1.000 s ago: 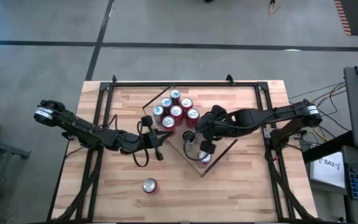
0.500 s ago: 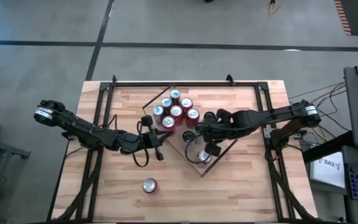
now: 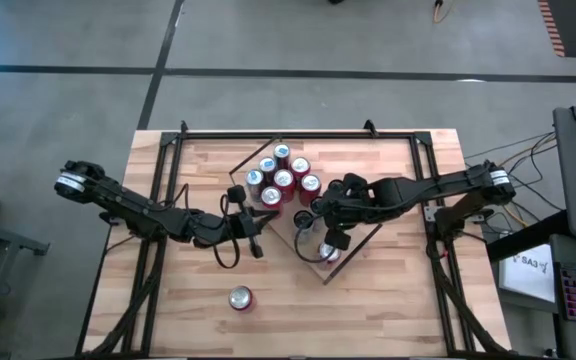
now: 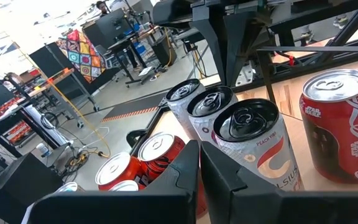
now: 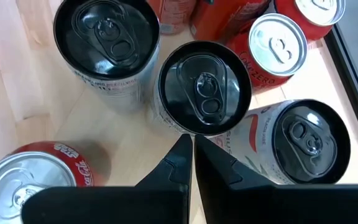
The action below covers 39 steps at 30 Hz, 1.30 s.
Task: Place canned beverage on shelf
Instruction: Put the pink soda can on the shelf aligned with the pink soda can on the shelf
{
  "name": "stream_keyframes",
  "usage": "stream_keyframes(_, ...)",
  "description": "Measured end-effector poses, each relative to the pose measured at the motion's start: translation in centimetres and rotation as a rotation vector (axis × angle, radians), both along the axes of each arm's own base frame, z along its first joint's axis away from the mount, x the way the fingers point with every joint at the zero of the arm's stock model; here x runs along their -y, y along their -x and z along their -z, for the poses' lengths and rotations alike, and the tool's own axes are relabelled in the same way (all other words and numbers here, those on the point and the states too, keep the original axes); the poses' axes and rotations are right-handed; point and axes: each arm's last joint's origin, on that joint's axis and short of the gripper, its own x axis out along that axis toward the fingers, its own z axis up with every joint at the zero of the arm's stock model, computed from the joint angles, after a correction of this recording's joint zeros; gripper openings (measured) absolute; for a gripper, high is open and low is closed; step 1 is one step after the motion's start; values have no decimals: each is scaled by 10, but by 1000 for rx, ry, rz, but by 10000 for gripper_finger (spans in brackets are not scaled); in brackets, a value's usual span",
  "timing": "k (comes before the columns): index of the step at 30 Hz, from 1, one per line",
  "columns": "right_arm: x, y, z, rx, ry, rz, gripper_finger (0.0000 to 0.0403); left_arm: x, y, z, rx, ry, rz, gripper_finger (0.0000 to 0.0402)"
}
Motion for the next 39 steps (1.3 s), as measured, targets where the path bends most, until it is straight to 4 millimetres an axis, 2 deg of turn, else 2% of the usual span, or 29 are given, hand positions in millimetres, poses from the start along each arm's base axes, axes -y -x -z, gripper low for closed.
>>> stream_keyframes(8, 1, 4, -1, -26, 5, 0, 9, 0, 0, 0, 0, 0, 0, 0)
stream_keyframes(18, 7, 24, -20, -56, -14, 44, 9, 0, 0, 0, 0, 0, 0, 0)
stream_keyframes(24, 27, 30, -25, -34, 157, 199, 9, 0, 0, -1, 7, 2, 0, 0)
stream_keyframes(32, 62, 30, -19, -111, 200, 211, 9, 0, 0, -1, 11, -2, 1, 0)
stream_keyframes(39, 81, 31, -8, -83, 148, 169, 9, 0, 0, -1, 11, -2, 1, 0)
